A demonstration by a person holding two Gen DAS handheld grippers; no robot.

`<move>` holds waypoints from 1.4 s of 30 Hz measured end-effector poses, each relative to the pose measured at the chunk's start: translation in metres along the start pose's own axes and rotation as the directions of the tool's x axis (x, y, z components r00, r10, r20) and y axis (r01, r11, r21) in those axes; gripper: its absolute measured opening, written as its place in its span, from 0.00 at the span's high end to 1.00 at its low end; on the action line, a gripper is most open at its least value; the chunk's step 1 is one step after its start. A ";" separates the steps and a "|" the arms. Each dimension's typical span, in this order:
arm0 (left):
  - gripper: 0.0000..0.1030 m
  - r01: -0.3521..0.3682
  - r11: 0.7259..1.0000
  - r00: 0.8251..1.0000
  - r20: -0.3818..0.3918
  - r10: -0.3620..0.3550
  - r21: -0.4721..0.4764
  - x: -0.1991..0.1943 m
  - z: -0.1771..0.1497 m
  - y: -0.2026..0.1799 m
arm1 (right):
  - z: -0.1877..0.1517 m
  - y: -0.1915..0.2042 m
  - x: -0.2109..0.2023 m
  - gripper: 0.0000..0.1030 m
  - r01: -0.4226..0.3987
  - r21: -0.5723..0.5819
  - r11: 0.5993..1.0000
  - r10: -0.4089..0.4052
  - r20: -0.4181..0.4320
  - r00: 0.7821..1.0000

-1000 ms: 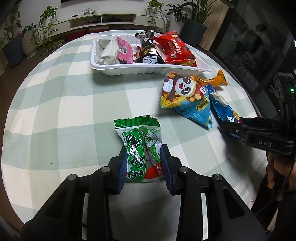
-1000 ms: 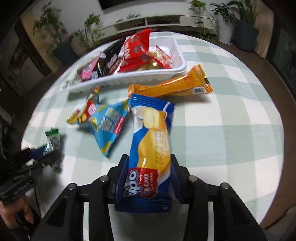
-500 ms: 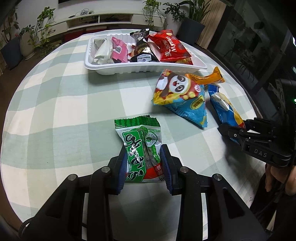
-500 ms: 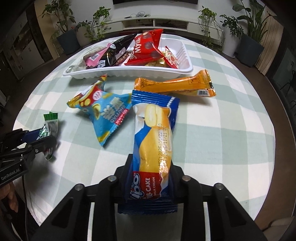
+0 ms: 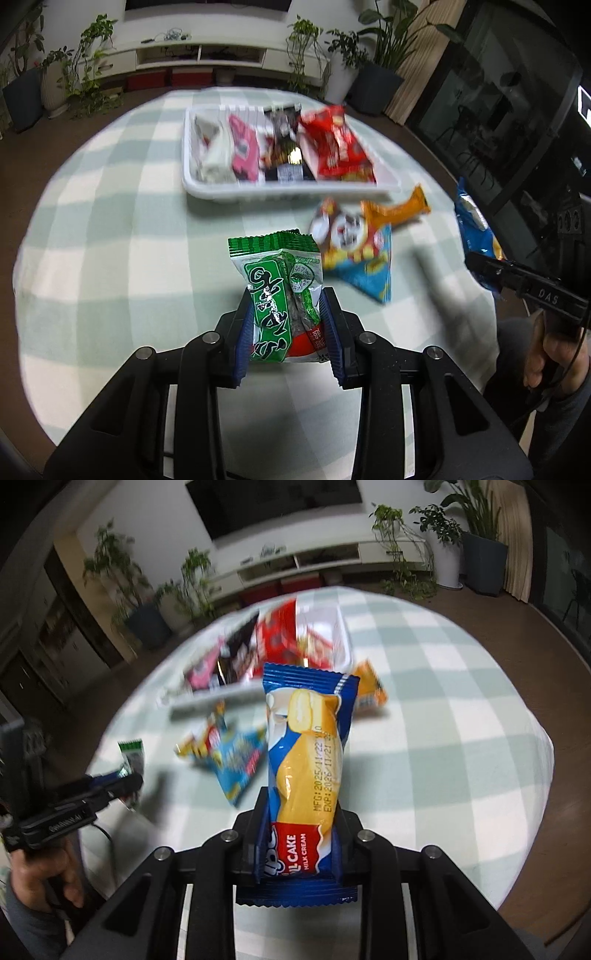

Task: Organize snacks
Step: 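Carry the green packet and blue cake into the tray and open both tools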

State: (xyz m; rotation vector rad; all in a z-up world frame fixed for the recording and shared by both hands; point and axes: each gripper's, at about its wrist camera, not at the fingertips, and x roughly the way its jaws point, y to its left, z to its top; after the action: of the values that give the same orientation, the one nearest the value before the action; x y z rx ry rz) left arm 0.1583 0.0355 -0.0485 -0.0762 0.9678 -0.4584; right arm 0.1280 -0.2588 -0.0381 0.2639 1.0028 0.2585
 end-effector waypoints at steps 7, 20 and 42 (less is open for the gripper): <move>0.69 -0.005 1.000 0.997 0.079 0.004 0.019 -0.015 0.068 0.004 | 0.067 0.000 -0.017 0.72 -0.020 -0.027 0.999 0.023 0.102 0.994; 0.69 -0.025 0.999 0.998 0.054 0.023 0.039 0.058 0.172 0.022 | 0.165 0.007 0.084 0.72 -0.023 -0.078 0.997 0.025 0.033 0.999; 0.67 -0.081 0.994 0.996 -0.036 0.084 0.074 0.150 0.171 0.026 | 0.160 -0.006 0.181 0.72 0.067 -0.117 0.991 -0.081 -0.113 0.990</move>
State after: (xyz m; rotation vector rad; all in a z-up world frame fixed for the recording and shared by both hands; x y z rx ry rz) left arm 0.3772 -0.0261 -0.0738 0.0382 0.9881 -0.4196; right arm 0.3576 -0.2204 -0.1014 0.1094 1.1085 0.2645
